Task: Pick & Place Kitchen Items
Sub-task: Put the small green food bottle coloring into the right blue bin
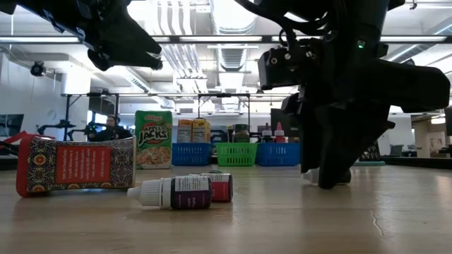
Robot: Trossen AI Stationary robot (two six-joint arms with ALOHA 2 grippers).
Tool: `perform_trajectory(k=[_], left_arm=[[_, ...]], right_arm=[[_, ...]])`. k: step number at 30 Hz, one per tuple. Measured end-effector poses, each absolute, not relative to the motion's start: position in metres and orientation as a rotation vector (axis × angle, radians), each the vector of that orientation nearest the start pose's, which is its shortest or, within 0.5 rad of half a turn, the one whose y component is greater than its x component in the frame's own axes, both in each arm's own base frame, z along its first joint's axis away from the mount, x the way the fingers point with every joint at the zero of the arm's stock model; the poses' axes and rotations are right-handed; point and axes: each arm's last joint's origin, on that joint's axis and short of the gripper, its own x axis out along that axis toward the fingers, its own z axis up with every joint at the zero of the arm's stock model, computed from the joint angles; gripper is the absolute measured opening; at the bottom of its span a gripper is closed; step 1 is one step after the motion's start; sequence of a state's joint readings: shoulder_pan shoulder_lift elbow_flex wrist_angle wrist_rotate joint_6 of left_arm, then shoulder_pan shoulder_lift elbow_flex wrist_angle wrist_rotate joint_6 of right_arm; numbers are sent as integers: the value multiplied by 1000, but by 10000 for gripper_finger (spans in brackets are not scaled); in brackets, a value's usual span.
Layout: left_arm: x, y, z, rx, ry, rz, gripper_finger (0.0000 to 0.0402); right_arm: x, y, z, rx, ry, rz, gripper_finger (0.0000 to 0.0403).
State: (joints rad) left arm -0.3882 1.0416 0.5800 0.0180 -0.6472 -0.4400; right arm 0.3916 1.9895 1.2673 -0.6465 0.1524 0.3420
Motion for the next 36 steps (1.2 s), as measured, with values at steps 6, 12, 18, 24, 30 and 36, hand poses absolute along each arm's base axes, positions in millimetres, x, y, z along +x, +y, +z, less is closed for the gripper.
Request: perform_trajectory(k=[6,12,18,24,30,36], left_arm=[[205,-65,233,-210,327,334,232],[205,-65,234,-213,323,335,232],[205,-65,234,-214,322,334,232],[205,-65,234,-217,321,334,232],[205,-65,234,-217,322,334,232],[205,-65,234,-215,322,334,232]], right_arm=[[345,138,138,-74,1328,-25,192],[344,138,139,-55,1350,-47,163],[343,138,139,-45,1356,-54,134],[343,138,139,-45,1359,-53,97],[343,138,139,-31,1363,-46,63],[346,139,144,-21,1351,-41,73]])
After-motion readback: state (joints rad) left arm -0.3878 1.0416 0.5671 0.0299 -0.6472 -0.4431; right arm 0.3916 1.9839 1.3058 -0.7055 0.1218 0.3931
